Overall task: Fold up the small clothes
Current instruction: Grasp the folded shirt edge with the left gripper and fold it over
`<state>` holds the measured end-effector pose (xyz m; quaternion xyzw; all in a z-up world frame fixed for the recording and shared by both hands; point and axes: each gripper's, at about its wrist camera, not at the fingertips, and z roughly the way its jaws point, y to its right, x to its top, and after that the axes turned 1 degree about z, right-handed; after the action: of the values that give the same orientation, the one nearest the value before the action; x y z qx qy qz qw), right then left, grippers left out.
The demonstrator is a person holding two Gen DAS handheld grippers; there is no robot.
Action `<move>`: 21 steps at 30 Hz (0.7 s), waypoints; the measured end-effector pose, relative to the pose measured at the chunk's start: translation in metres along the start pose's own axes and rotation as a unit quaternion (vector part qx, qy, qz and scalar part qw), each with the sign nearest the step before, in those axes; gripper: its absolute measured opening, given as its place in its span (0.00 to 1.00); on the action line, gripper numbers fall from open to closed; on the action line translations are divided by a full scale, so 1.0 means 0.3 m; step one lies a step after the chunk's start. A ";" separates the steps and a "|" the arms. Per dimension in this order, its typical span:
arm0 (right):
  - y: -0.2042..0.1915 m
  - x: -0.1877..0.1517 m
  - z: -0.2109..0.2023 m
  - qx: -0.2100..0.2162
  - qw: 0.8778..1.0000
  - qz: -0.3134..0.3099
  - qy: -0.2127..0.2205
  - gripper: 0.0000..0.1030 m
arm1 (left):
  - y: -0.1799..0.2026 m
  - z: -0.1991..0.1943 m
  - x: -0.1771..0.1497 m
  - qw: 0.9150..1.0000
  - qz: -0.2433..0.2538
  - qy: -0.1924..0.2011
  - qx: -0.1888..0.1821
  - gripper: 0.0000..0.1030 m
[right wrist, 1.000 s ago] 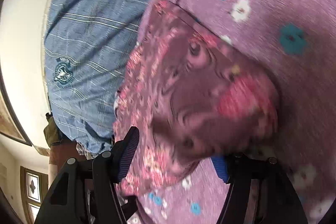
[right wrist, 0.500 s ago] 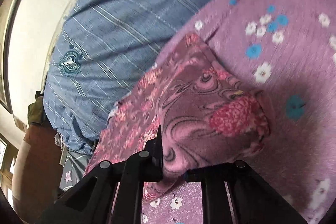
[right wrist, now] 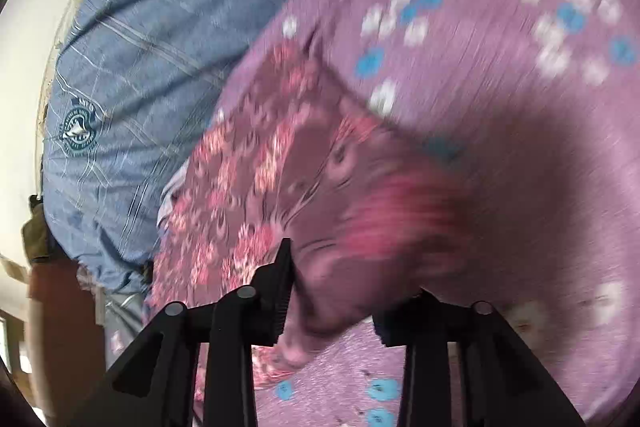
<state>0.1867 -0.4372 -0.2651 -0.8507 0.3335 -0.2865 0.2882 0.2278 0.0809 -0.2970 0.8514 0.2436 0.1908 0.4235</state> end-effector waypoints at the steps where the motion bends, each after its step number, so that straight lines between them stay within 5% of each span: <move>1: -0.001 0.005 -0.035 -0.006 1.000 -0.002 0.020 0.35 | 0.008 -0.008 -0.003 1.000 0.004 0.005 -0.001 0.39; 4: 0.013 0.009 -0.180 -0.072 0.988 -0.007 0.137 0.37 | 0.034 -0.022 -0.008 0.999 0.024 0.023 0.003 0.35; 7: -0.007 0.002 -0.267 -0.078 0.975 -0.029 0.208 0.35 | 0.066 -0.033 -0.014 0.998 0.048 0.038 0.007 0.29; 11: -0.142 -0.051 -0.180 -0.021 0.981 -0.126 0.147 0.11 | 0.064 -0.021 -0.012 0.997 0.055 0.047 0.005 0.31; 14: -0.302 -0.133 -0.056 -0.003 0.975 -0.210 0.079 0.09 | 0.070 0.002 -0.009 0.997 0.054 0.051 0.013 0.51; 16: -0.392 -0.191 0.040 0.000 0.968 -0.248 0.036 0.08 | 0.076 0.021 -0.009 0.996 0.065 0.051 0.025 0.51; 21: -0.504 -0.290 0.184 0.009 0.962 -0.273 -0.024 0.06 | 0.114 0.038 -0.006 0.991 0.108 0.061 0.055 0.25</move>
<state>0.2315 -0.2647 -0.2247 -0.9133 0.0788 -0.3370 0.2146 0.2410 0.0549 -0.2759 0.8816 0.1862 0.2730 0.3370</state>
